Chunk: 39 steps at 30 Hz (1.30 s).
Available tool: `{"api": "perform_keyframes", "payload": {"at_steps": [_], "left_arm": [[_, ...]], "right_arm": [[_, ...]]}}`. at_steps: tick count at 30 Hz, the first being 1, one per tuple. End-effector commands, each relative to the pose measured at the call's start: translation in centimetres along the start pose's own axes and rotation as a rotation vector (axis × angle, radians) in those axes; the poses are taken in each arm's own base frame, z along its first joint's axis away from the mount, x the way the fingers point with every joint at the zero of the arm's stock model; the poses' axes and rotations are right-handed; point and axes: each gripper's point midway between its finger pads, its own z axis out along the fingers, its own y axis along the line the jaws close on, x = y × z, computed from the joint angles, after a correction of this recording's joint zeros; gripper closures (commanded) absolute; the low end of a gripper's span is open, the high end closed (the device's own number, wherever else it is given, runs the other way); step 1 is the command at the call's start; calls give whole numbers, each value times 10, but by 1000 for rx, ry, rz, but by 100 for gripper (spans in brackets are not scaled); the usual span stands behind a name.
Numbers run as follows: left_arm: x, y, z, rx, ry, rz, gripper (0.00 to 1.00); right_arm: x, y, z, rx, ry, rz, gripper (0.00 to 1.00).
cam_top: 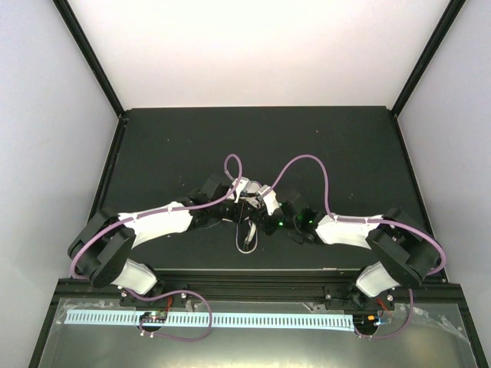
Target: Tie the shoes
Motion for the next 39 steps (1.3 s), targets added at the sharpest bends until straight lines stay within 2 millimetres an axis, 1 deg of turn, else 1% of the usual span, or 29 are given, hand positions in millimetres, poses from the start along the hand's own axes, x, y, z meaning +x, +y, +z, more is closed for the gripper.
{"api": "perform_keyframes", "payload": {"at_steps": [1, 3, 9, 11, 12, 13, 15, 17, 21, 23, 25, 27, 29, 32, 35, 39], "left_arm": [[-9, -27, 2, 106, 1, 4, 99], [-9, -28, 2, 111, 1, 3, 98], [-9, -28, 2, 112, 2, 1, 98], [-9, -26, 1, 103, 3, 4, 97], [-9, -25, 0, 98, 1, 7, 94], [-10, -23, -1, 89, 2, 9, 88], [-13, -15, -6, 46, -10, 16, 80], [-17, -7, -13, 2, -26, 27, 67], [-24, 22, -34, -124, -60, 23, 41], [-24, 41, -39, -182, -67, 14, 35], [-20, 65, -39, -276, -49, 1, 37], [-17, 89, -38, -375, -3, -11, 45], [-15, 105, -35, -450, 35, -3, 49], [-17, 119, -28, -510, 64, 11, 49], [-18, 132, -26, -578, 86, 11, 50], [-23, 140, -22, -617, 89, 26, 52]], "right_arm": [[-30, -2, 1, 37, -94, -20, 67], [-31, -4, 1, 45, -99, -13, 69], [-34, -10, -2, 83, -128, 22, 97], [-33, -11, -3, 86, -130, 27, 98], [-32, -11, -4, 88, -130, 28, 98], [-32, -12, -4, 91, -130, 28, 98], [-30, -12, -6, 95, -129, 29, 98], [-28, -13, -7, 97, -127, 30, 98], [-26, -14, -8, 100, -123, 31, 98], [-25, -13, -7, 98, -121, 34, 98], [-26, -13, -6, 94, -122, 34, 98], [-27, -12, -6, 91, -122, 36, 98], [-27, -12, -5, 89, -122, 37, 98], [-27, -12, -4, 89, -119, 38, 99], [-27, -12, -3, 88, -116, 41, 98], [-27, -12, -2, 83, -114, 43, 98]]}}
